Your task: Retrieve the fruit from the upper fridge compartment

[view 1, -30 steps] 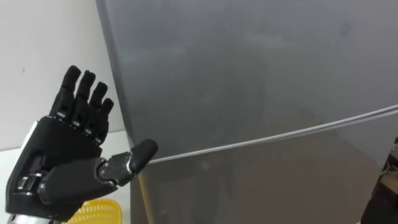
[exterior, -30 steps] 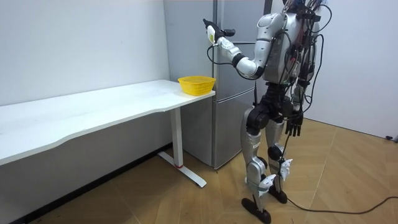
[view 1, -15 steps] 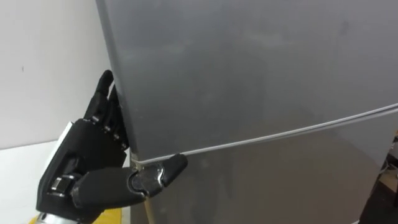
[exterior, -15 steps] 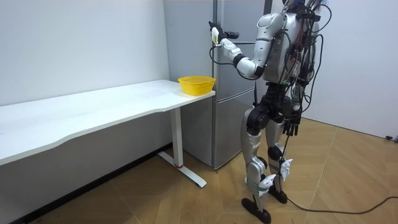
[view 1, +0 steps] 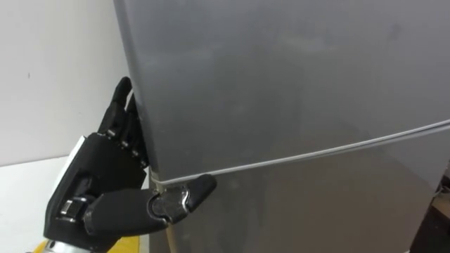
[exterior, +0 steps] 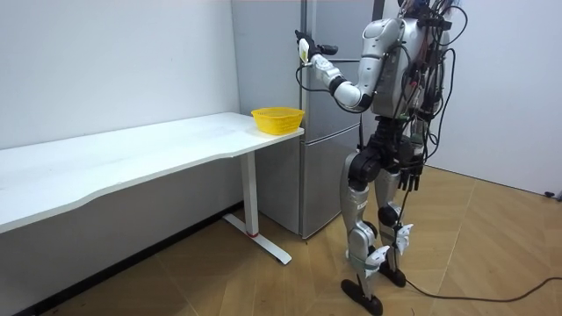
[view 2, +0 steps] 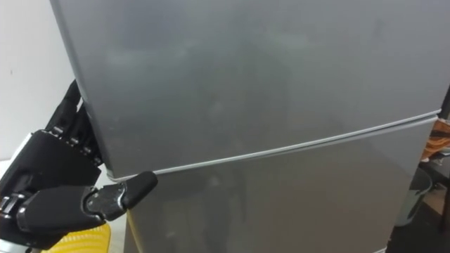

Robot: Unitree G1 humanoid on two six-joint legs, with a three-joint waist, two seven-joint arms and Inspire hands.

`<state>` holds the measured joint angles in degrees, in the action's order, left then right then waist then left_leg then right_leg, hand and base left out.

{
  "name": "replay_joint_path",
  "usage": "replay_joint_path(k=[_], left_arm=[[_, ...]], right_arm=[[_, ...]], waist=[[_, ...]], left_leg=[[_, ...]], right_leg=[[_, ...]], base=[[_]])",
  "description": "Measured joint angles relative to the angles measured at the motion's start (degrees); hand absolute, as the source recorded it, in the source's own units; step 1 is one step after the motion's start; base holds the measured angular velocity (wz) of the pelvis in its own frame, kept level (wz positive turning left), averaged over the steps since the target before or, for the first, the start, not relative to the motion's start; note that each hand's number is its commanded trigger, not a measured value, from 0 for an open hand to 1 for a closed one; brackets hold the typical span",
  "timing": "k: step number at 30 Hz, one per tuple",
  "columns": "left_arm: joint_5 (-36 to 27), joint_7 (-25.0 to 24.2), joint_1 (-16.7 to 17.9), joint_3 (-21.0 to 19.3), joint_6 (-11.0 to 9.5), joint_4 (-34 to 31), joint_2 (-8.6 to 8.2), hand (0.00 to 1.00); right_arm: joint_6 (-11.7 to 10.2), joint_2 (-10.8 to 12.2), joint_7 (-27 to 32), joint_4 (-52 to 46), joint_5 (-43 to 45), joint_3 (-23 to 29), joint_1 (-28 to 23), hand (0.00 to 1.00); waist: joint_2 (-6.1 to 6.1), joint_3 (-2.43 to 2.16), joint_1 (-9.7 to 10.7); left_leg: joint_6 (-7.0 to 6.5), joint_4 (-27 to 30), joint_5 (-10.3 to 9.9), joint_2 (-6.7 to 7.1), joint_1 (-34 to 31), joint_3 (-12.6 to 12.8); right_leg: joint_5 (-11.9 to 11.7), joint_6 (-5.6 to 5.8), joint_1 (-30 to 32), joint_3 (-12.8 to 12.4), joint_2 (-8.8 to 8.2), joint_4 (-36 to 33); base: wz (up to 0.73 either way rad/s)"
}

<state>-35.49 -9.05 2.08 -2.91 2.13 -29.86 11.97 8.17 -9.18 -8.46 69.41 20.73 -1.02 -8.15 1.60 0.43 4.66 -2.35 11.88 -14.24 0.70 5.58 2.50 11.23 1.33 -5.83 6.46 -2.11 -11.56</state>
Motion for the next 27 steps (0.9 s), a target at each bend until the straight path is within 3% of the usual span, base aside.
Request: replay_joint_path(k=[7, 12, 27], left_arm=[[-3.14, -0.03, -0.06, -0.18, 0.02, -0.13, 0.32, 0.0], [-3.12, -1.65, -2.32, -0.29, 0.03, -0.49, 0.76, 0.0], [-3.17, -3.33, -2.53, -0.92, -0.05, -0.49, 0.75, 0.0]], right_arm=[[-0.65, 0.02, -0.31, 0.38, 0.09, -0.04, -0.52, 0.0], [-0.74, -0.04, -0.26, 0.39, 0.37, 0.18, -1.06, 0.0], [-1.44, -0.04, -0.28, 2.36, 0.86, 0.16, -0.78, 0.0]], waist=[[0.07, 0.01, 0.56], [0.09, -0.01, 0.48], [0.32, -0.18, 0.45]], left_leg=[[0.0, 0.54, 0.0, 0.03, 0.01, -0.86], [0.01, 0.77, 0.0, 0.04, 0.03, -0.97], [0.01, 0.91, 0.0, 0.03, 0.08, -0.95]], right_leg=[[-0.02, -0.03, -1.06, -0.36, 0.0, 1.1], [-0.03, -0.04, -1.27, -0.36, 0.09, 1.04], [-0.09, -0.12, -1.41, -0.35, 0.07, 0.99]], base=[[0.07], [0.03], [0.0]])
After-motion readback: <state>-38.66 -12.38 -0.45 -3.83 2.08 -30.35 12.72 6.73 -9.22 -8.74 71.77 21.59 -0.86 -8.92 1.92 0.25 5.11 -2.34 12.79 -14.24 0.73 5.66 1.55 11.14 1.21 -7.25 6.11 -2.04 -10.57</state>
